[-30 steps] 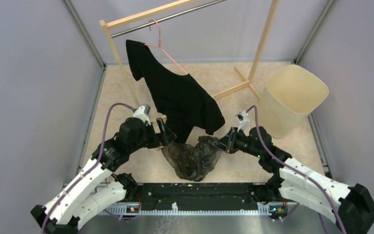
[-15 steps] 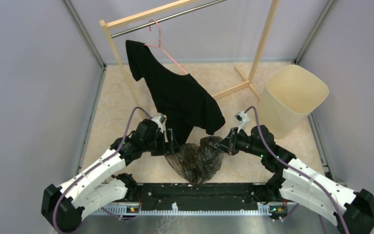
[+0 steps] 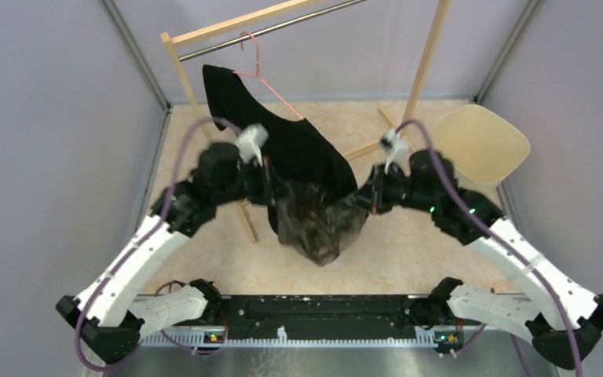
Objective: Put the trash bags into the trash bin
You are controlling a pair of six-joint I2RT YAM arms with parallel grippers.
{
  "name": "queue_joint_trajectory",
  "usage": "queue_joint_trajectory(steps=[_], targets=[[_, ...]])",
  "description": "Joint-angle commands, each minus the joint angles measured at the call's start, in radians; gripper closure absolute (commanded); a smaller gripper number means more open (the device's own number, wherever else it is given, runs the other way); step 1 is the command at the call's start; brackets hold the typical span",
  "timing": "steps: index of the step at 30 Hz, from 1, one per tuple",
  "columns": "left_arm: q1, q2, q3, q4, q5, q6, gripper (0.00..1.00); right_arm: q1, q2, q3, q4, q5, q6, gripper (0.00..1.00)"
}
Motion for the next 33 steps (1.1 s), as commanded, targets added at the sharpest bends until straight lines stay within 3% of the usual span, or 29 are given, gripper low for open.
queue_joint_trajectory(steps=[1, 3, 5, 8, 10, 12, 14, 16, 18, 22, 24, 25, 28, 30, 33], targets=[[0.001, -0.018, 0.534, 0.036, 0.164, 0.096, 1.00, 0.001, 0.021, 0.532, -0.116, -0.122, -0.122, 1.00], [0.002, -0.091, 0.547, 0.167, 0.249, 0.054, 1.00, 0.001, -0.034, 0.577, 0.000, -0.227, -0.095, 1.00], [0.000, -0.221, 0.371, 0.253, 0.167, -0.016, 1.00, 0.000, -0.137, 0.483, 0.151, -0.266, -0.067, 1.00], [0.002, -0.420, 0.006, 0.202, -0.067, -0.131, 1.00, 0.001, -0.254, 0.162, 0.218, -0.235, -0.012, 1.00], [0.001, -0.508, -0.202, 0.102, -0.119, -0.200, 1.00, 0.001, -0.290, -0.086, 0.255, -0.255, 0.054, 1.00], [0.001, -0.578, -0.316, 0.009, -0.116, -0.233, 1.00, 0.005, -0.320, -0.361, 0.358, -0.325, 0.149, 1.00], [0.001, -0.645, -0.333, -0.025, -0.116, -0.229, 1.00, 0.017, -0.360, -0.463, 0.455, -0.329, 0.223, 1.00], [0.001, -0.676, -0.266, -0.007, -0.121, -0.188, 1.00, 0.021, -0.366, -0.402, 0.457, -0.298, 0.200, 1.00], [0.001, -0.627, -0.118, 0.034, -0.109, -0.113, 1.00, 0.021, -0.288, -0.214, 0.384, -0.286, 0.101, 1.00], [0.001, -0.374, 0.367, -0.004, -0.035, 0.033, 1.00, 0.037, -0.031, 0.364, 0.107, -0.277, -0.099, 1.00], [0.001, -0.304, 0.586, -0.018, -0.001, 0.056, 1.00, 0.070, 0.025, 0.556, 0.094, -0.286, -0.130, 1.00], [0.001, -0.298, 0.625, 0.001, 0.008, 0.057, 1.00, 0.082, 0.022, 0.596, 0.138, -0.302, -0.126, 1.00], [0.007, -0.378, 0.525, 0.046, -0.076, 0.034, 1.00, 0.087, -0.042, 0.501, 0.328, -0.342, -0.081, 1.00], [0.010, -0.475, 0.322, 0.039, -0.187, -0.007, 1.00, 0.086, -0.089, 0.302, 0.422, -0.322, -0.047, 1.00], [0.010, -0.600, 0.014, -0.110, -0.341, -0.131, 1.00, 0.088, -0.092, -0.087, 0.500, -0.298, 0.033, 1.00]])
